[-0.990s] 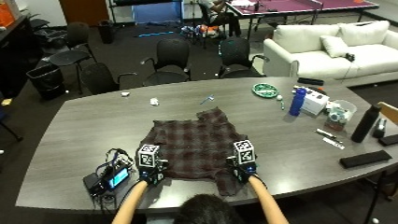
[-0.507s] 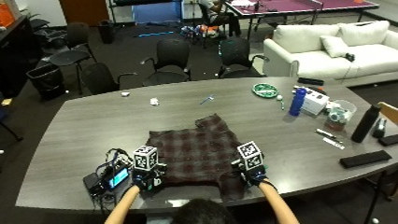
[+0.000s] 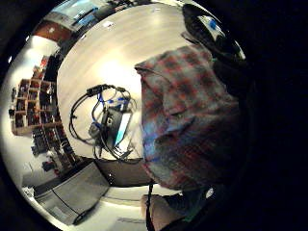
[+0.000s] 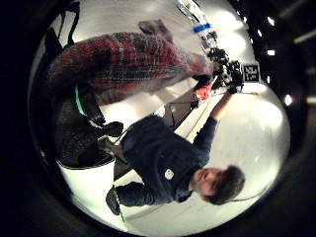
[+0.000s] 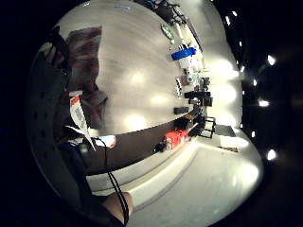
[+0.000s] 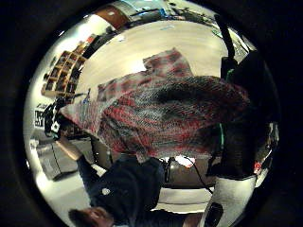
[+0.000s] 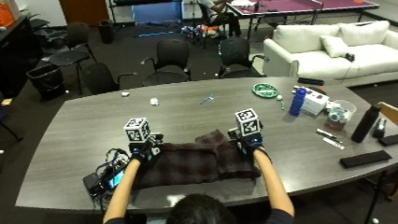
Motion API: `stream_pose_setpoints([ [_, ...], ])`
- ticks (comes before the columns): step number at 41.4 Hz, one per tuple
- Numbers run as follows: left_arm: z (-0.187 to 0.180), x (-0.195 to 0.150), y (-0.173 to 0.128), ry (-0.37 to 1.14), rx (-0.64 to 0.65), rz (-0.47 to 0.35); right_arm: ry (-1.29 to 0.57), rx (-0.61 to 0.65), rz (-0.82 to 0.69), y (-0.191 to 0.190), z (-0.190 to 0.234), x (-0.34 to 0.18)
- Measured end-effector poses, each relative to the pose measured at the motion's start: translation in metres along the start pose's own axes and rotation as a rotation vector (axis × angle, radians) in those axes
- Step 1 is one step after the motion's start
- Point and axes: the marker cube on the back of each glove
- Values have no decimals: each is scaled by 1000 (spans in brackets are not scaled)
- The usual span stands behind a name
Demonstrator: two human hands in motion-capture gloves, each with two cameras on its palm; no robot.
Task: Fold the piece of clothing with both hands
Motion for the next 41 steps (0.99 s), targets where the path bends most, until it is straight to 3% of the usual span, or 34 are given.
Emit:
stream_pose_setpoints([
  [3,13,-7,-42,-61,-145,-208,-33,-134,53,-48,6,-15],
  [5,23,-9,-64,-107,-191,-293,-68,-197,73,-63,11,-27],
  [13,78,-18,-121,-216,-248,-426,-144,-204,130,-99,50,-44],
  [19,81,-9,-122,-275,-93,-375,-95,-69,211,-84,45,-28],
  [23,70,8,-92,-244,-42,-350,-144,-202,280,-49,46,-13],
  [27,71,26,-53,-214,-91,-291,-214,-404,325,-22,64,-2],
  [31,87,33,-27,-201,-127,-264,-269,-504,319,-6,90,2],
  [35,117,27,-17,-179,-166,-279,-286,-491,317,-7,118,4],
  [41,160,9,-28,-173,-129,-279,-303,-460,374,-20,145,2],
])
